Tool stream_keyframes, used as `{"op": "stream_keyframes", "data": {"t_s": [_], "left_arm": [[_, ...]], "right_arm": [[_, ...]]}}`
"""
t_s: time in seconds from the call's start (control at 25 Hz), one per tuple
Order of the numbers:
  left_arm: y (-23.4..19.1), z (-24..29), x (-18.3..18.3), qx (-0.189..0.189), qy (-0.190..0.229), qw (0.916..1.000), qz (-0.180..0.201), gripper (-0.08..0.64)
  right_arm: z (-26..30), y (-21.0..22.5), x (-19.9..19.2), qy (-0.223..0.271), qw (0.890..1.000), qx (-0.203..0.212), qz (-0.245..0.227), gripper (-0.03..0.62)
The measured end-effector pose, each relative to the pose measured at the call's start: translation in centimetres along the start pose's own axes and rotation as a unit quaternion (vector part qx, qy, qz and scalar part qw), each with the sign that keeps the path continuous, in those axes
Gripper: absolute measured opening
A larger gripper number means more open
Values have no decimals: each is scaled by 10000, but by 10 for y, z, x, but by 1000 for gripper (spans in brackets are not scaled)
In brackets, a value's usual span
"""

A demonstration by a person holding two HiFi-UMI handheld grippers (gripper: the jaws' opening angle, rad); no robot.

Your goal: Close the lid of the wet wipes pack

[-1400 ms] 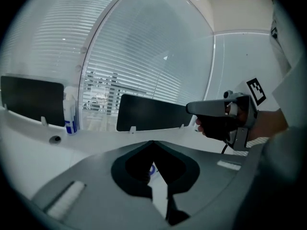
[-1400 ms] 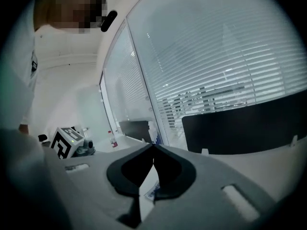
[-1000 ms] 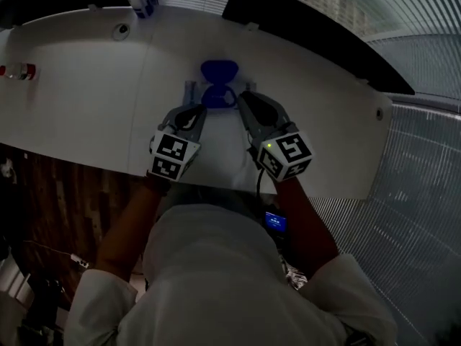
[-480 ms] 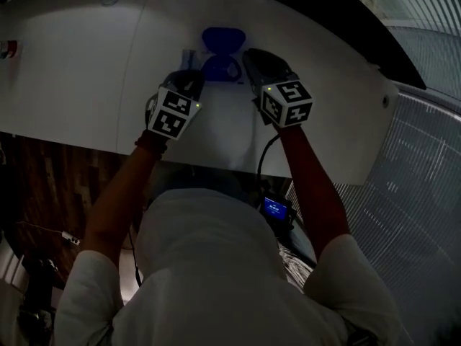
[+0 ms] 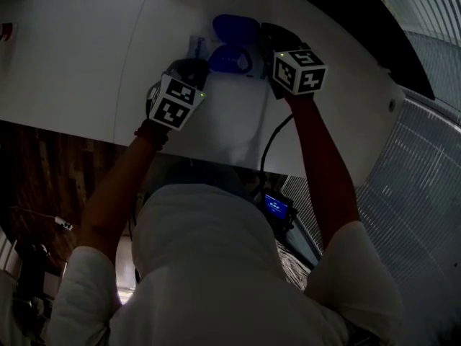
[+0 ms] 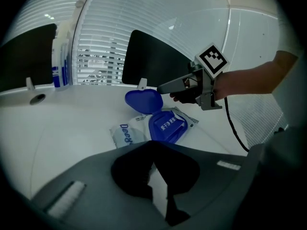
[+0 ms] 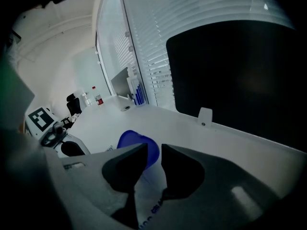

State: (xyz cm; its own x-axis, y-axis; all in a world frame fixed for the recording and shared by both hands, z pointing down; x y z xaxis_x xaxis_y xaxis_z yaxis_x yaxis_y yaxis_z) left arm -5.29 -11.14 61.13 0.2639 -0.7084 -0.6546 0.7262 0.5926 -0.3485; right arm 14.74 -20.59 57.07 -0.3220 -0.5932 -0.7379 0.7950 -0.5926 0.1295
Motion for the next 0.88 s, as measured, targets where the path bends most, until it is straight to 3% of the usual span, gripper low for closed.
{"op": "stream_keyframes", "data": {"t_s": [0.2,0.44,0.88], "left_arm": [[1,2,-6,-31,-34,10000,-5,2],[2,5,-5,-63,-39,10000,65,2],[2,5,-6,-69,6,10000,37,2]], "right_arm": [[9,8,-2,-92,9998,151,47,117],[13,13,-3,-143,9978,645,81,127],[-27,-10,9,-35,9889,1333,-663,126]]}}
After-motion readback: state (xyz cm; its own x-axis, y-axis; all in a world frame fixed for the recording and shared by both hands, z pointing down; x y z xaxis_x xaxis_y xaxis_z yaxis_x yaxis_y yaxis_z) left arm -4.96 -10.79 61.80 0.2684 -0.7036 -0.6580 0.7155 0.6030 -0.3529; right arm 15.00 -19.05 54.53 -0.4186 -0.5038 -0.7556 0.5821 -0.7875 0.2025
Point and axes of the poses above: the fingertips, and each gripper's own axes: z forward along the fingers, y to its right, x out of its top, the point moved 9 cm from there along -z, backward along the fingers, and after that the axes turned 5 degrees about -z, right-handed, at the moved point
